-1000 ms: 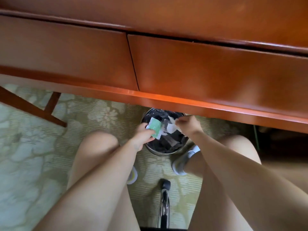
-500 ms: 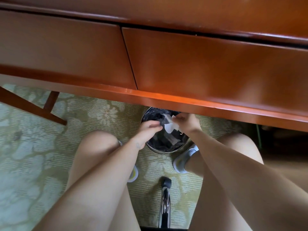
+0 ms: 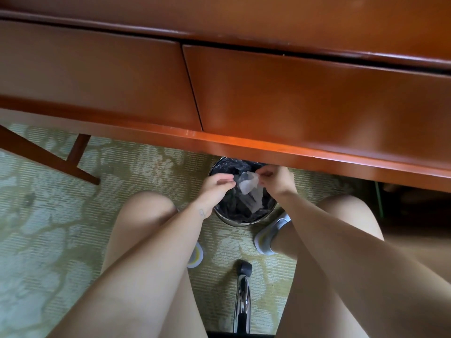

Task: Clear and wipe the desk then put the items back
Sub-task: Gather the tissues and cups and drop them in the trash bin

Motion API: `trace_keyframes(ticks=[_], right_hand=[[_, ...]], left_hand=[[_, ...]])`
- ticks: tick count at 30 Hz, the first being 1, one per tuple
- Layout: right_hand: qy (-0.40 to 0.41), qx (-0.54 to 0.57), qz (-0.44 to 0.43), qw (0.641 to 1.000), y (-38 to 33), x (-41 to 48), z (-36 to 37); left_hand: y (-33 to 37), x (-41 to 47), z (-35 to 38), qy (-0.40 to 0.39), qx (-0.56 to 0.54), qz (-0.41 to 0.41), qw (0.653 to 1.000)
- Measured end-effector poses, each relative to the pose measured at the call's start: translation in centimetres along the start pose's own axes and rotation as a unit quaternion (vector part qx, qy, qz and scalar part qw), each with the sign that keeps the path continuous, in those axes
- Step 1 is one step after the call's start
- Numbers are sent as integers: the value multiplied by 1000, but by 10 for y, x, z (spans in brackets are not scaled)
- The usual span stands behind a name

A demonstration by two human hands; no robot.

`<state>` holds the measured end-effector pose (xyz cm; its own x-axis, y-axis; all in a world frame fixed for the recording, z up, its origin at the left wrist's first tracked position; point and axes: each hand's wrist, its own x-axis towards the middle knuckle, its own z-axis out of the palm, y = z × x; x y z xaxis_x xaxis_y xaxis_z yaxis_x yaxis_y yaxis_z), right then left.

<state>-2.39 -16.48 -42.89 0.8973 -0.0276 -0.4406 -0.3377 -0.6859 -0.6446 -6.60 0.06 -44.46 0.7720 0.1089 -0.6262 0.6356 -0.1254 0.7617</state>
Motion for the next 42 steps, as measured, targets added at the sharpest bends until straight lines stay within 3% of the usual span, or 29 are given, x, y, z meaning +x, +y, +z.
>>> trace_keyframes(ticks=[11,21,30,36,42], right_hand=[[-29,22,14,999,-1,-7,1],[-89,-34,-22,995,-24,-51,-1],[-123,-56,-134,982,-81,-107,-16],[-141,-56,-248,957,-149,-145,-41],[-124,-44,-386,913,-235,-181,-66]], left_hand=[[4,-11,-4,0,15,10,1000],[18,-53,-23,-9,53,49,997],[55,-129,-72,-7,80,118,990],[95,-182,-126,85,112,242,960],[149,-224,-184,235,111,344,902]])
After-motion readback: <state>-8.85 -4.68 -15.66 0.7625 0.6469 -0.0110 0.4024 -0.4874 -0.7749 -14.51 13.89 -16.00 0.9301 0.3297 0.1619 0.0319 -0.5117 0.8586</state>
